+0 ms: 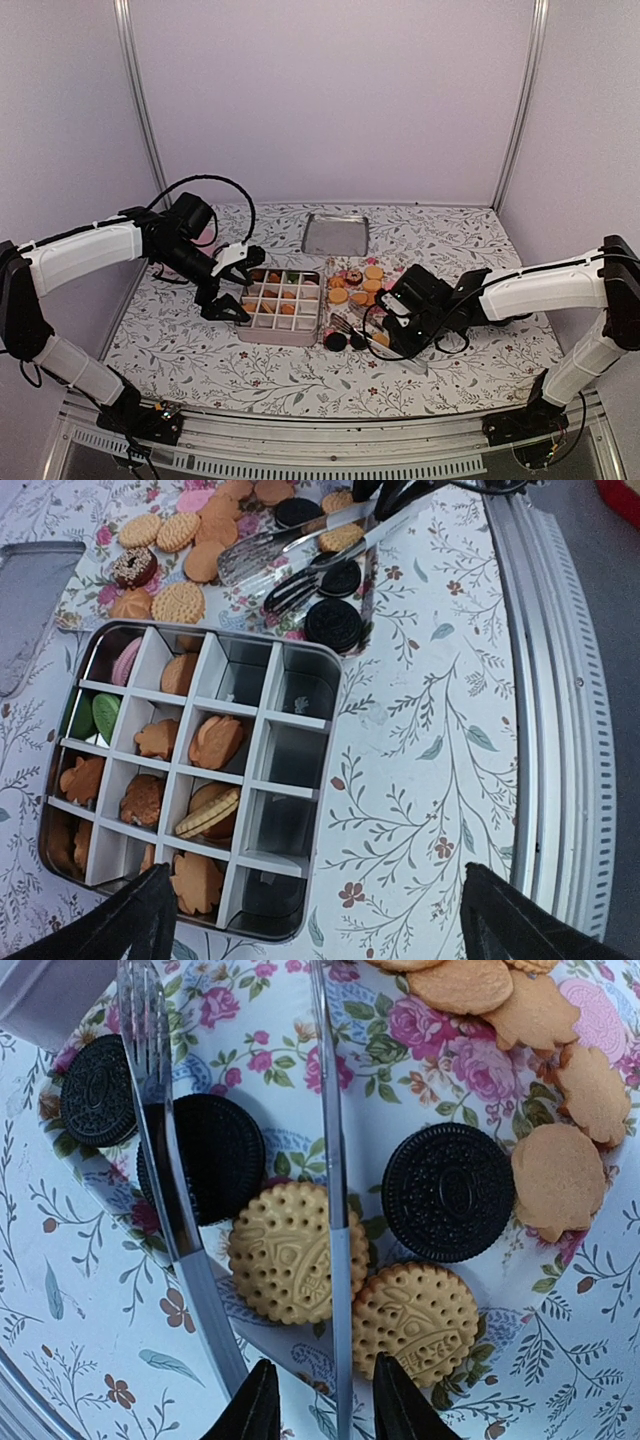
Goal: Pack the cookies
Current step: Pick up the clamp from the plate.
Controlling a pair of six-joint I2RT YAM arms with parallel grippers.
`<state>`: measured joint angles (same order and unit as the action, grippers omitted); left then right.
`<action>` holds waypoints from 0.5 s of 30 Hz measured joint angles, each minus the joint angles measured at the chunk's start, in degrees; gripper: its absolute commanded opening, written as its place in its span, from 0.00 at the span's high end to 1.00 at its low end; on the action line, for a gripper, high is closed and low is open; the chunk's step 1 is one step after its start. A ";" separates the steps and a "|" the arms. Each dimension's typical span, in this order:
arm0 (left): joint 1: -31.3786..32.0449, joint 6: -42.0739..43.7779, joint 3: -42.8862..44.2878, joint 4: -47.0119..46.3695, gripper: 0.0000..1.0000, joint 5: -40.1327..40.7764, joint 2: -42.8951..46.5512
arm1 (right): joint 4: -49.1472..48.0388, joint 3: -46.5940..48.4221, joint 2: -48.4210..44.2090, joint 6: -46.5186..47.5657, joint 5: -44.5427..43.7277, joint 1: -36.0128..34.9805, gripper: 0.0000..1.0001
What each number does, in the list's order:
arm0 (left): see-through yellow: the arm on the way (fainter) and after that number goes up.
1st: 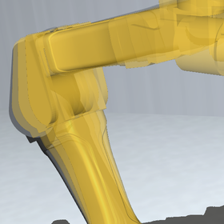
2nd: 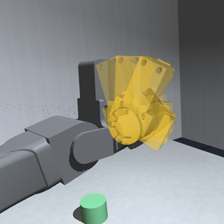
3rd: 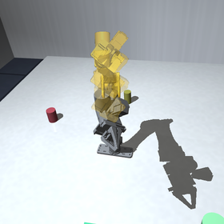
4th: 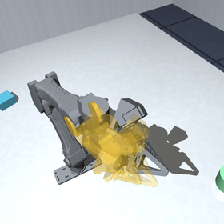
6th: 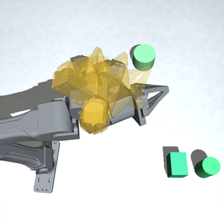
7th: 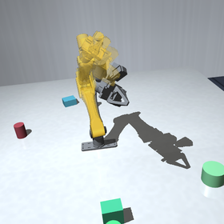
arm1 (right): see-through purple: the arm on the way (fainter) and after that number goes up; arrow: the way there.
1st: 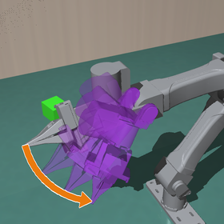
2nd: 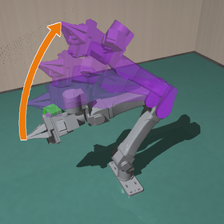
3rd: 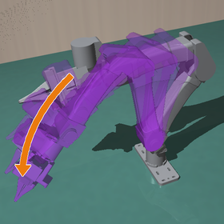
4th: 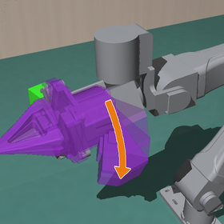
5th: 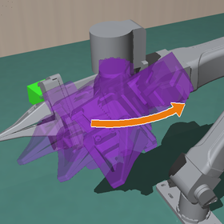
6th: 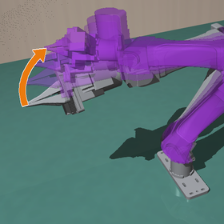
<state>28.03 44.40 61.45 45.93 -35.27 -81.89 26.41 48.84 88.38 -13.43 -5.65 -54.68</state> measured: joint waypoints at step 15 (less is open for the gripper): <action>0.92 1.16 0.42 1.57 0.01 0.39 0.00 | 1.57 0.94 0.90 1.68 -0.52 0.00 1.00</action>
<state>28.95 45.56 61.87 47.51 -34.87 -81.89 27.99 49.78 89.27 -11.75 -6.17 -54.68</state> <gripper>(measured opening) 0.993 0.019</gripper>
